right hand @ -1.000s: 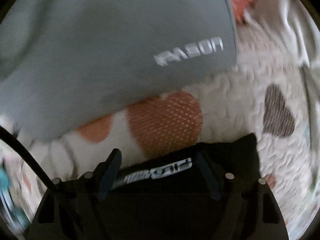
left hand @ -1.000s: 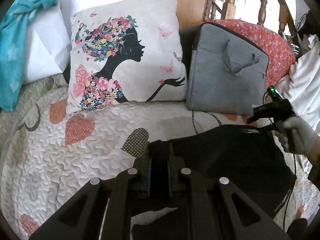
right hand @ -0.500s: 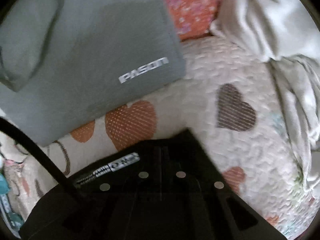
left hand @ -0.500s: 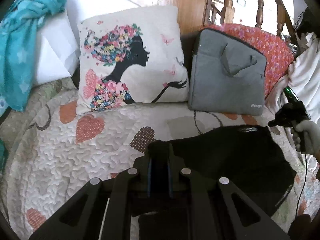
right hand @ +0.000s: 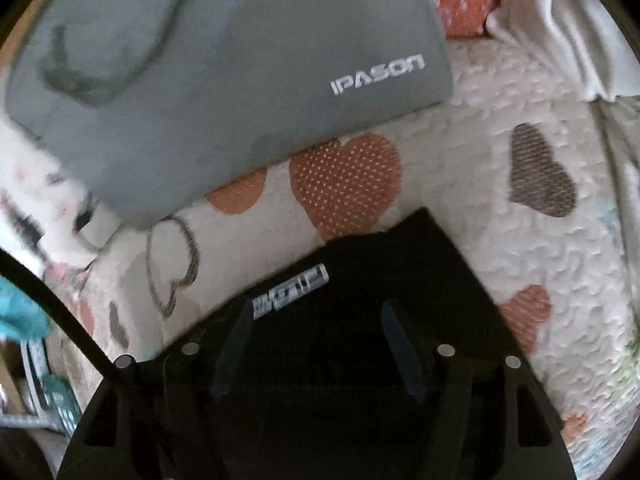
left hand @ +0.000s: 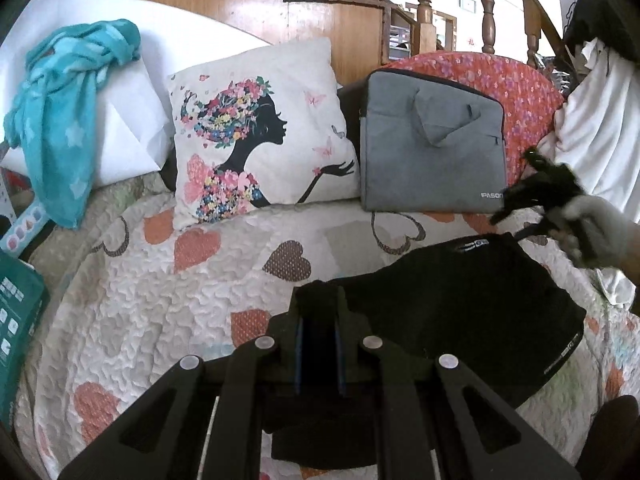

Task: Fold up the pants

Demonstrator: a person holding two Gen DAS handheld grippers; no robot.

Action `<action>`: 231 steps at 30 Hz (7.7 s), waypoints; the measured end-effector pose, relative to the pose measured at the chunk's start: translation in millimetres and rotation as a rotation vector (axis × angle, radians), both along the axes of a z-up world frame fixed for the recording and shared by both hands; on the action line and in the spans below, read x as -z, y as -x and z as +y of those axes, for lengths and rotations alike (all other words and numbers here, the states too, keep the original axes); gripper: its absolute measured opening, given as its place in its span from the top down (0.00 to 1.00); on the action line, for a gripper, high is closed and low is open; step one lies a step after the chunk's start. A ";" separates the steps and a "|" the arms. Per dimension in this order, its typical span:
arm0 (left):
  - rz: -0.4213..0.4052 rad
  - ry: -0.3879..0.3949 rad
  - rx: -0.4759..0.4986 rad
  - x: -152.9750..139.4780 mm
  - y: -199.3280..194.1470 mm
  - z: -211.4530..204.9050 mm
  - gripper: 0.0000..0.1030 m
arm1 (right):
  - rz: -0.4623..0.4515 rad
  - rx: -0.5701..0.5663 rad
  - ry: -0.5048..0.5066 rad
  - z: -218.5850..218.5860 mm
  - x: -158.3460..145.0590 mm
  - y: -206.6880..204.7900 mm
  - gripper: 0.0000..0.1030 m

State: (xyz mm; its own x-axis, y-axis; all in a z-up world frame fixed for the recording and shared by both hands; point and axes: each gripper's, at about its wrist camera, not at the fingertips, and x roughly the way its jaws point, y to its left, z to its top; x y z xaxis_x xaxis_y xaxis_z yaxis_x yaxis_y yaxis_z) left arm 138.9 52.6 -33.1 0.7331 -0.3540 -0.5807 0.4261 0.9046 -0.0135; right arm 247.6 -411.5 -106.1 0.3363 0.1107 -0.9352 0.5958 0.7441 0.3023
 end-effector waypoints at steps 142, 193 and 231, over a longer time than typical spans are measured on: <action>0.416 0.171 -0.140 100.6 -1.6 68.0 0.67 | -0.140 -0.622 0.241 175.8 -21.1 35.3 0.42; 0.350 0.324 -0.417 111.9 -28.0 127.7 0.63 | -0.073 -0.699 0.483 214.3 18.2 2.6 1.00; 0.346 0.263 -0.204 113.2 -22.5 75.0 0.56 | -0.125 -0.592 0.435 187.6 -10.4 22.5 0.53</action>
